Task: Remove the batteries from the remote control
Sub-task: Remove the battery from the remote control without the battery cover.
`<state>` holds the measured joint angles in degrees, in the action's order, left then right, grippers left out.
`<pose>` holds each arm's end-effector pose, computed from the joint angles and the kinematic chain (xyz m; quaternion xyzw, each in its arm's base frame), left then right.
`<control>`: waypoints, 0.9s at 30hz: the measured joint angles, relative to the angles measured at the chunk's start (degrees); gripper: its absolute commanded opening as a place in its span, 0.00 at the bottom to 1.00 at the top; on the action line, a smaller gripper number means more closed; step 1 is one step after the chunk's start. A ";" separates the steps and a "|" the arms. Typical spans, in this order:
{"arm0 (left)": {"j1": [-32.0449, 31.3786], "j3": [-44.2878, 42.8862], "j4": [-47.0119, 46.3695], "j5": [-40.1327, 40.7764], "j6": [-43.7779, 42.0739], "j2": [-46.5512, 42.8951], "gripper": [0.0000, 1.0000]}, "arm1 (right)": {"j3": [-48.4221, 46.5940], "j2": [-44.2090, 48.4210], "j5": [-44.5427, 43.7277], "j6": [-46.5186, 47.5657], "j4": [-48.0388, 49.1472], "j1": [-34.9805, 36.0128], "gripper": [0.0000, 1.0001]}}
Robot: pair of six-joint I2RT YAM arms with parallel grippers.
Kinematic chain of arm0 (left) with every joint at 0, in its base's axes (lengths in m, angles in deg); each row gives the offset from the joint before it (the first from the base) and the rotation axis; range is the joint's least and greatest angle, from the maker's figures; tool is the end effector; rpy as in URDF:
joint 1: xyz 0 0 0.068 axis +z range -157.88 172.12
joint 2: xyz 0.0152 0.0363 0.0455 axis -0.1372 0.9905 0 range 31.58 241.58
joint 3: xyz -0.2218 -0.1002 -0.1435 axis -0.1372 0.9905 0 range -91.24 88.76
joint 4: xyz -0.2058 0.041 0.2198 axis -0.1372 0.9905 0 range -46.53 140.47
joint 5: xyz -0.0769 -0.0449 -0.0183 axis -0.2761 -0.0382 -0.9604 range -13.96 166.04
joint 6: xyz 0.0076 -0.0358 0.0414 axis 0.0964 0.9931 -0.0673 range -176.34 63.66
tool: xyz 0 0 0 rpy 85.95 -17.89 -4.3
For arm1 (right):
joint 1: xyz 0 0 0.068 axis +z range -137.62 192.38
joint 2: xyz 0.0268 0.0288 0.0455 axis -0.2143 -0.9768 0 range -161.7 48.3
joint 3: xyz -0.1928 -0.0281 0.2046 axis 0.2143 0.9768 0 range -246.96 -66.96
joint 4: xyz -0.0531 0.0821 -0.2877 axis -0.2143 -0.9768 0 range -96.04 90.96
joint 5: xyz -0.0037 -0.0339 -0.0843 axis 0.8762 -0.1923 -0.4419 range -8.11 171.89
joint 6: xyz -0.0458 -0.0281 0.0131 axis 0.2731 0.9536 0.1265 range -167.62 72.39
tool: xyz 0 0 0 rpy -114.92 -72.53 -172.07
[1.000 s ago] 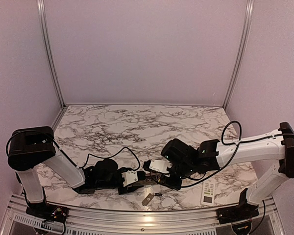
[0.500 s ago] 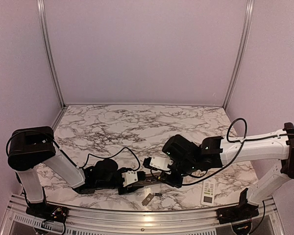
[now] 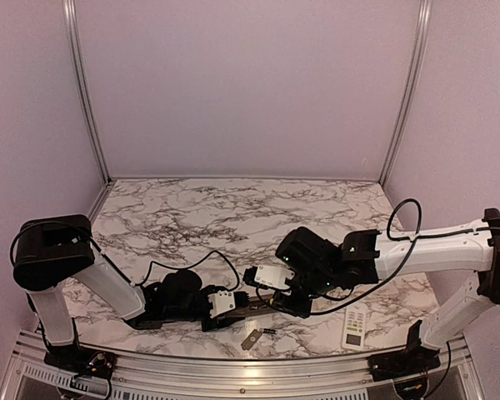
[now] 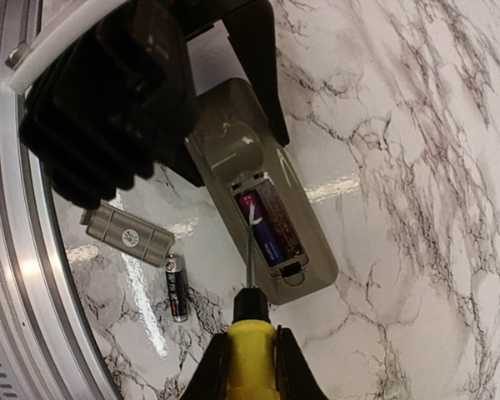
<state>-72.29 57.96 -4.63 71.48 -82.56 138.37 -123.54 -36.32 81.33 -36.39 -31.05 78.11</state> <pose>0.1381 -0.2955 0.0571 0.6230 0.5874 -0.2008 0.4760 0.1375 0.3044 0.2062 -0.6001 0.7570 0.1141 0.2319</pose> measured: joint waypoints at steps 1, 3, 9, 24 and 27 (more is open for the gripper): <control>0.00 0.00 0.00 0.00 0.00 0.00 0.00 | -0.09 -0.04 0.00 0.00 -0.11 0.00 0.00; 0.00 -0.02 0.02 0.00 0.00 0.00 0.00 | -0.42 -0.31 0.02 0.07 -0.17 0.00 0.00; 0.02 -0.37 0.83 -0.28 0.02 0.00 0.00 | -1.25 -1.75 -0.24 0.79 -0.26 0.00 0.00; 0.28 -1.36 2.36 -1.14 0.02 0.00 0.00 | -2.56 -4.04 -0.90 1.07 -0.85 0.07 0.00; 0.28 -1.36 2.38 -1.16 0.02 0.00 0.00 | -2.56 -4.04 -1.11 0.90 -0.83 0.17 0.00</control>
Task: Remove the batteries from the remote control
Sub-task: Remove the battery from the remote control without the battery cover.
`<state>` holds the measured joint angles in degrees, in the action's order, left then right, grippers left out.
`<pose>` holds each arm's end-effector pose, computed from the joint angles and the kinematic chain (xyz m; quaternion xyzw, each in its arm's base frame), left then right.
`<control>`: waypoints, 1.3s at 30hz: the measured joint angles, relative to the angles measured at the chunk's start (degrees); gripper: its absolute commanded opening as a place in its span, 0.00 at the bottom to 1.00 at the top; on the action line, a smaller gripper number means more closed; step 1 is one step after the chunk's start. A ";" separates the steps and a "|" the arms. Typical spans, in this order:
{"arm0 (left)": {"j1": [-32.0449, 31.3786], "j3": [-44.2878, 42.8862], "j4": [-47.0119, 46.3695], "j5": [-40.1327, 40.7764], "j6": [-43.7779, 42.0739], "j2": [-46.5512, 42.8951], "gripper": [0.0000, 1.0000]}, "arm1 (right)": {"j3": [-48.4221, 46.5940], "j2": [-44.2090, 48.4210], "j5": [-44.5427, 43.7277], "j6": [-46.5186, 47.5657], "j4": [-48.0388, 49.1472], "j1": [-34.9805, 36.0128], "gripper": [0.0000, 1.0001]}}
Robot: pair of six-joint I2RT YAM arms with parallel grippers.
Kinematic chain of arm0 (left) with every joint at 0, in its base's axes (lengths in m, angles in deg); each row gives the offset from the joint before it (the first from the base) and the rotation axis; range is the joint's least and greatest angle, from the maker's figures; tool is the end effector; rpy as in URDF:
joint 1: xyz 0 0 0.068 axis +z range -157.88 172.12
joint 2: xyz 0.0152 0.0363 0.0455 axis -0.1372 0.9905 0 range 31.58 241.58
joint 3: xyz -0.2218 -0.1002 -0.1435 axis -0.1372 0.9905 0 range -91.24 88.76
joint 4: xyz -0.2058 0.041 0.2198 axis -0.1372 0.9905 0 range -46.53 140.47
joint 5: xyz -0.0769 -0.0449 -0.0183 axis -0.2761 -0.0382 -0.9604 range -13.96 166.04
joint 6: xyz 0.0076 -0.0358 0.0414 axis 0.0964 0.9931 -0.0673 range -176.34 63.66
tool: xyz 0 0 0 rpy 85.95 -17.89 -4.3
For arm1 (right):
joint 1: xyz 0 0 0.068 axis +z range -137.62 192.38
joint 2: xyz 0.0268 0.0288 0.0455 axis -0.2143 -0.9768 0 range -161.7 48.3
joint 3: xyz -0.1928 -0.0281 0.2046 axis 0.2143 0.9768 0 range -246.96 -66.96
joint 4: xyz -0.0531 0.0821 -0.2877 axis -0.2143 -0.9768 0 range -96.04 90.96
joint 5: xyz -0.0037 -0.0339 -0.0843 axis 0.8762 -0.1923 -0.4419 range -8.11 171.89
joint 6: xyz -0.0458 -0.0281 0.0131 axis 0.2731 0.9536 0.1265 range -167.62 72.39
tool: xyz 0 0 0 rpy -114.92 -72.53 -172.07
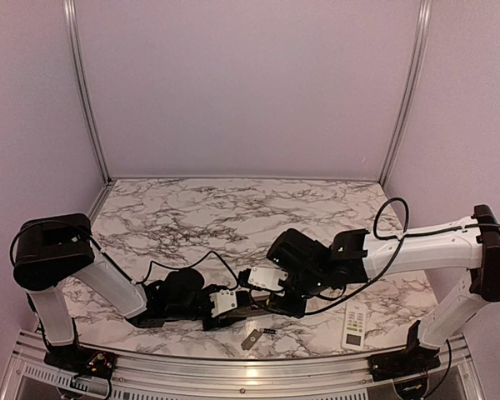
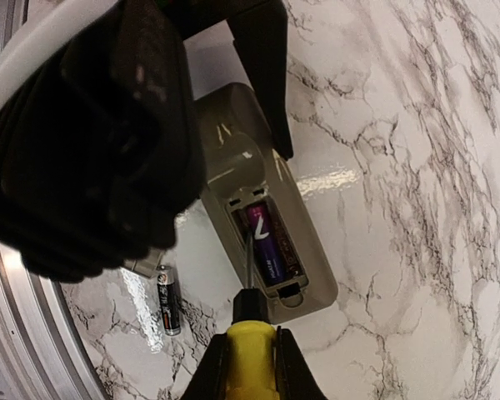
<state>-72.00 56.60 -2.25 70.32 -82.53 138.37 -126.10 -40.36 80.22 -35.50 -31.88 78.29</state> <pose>0.1413 -0.2999 0.0585 0.6277 0.5886 -0.2056 0.4661 0.1426 0.3165 0.1979 -0.6085 0.7566 0.0954 0.2194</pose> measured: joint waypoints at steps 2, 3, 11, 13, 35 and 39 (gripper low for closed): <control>0.00 0.00 0.00 0.00 0.00 0.00 0.00 | 0.00 0.00 -0.20 -0.20 0.02 0.09 0.00; 0.00 0.00 0.00 0.00 0.00 0.00 0.00 | 0.02 0.00 -0.37 -0.44 0.04 0.09 0.00; 0.00 -0.04 0.09 0.04 0.02 0.00 0.00 | 1.01 0.55 -1.38 -2.64 1.11 0.42 0.00; 0.00 -0.17 0.17 0.11 0.02 0.02 0.00 | 1.40 0.83 -1.84 -3.30 1.51 0.55 0.00; 1.20 -0.48 -0.31 2.16 0.11 0.02 0.00 | 5.09 2.34 -9.97 -12.22 7.56 3.06 0.00; 1.66 -0.48 -0.72 2.67 0.24 0.02 0.00 | 5.44 2.34 -11.41 -13.38 8.87 3.21 0.00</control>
<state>-70.34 56.12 -2.97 72.99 -82.29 138.39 -120.65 -38.03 68.81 -48.87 -23.00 81.50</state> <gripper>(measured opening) 0.530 0.144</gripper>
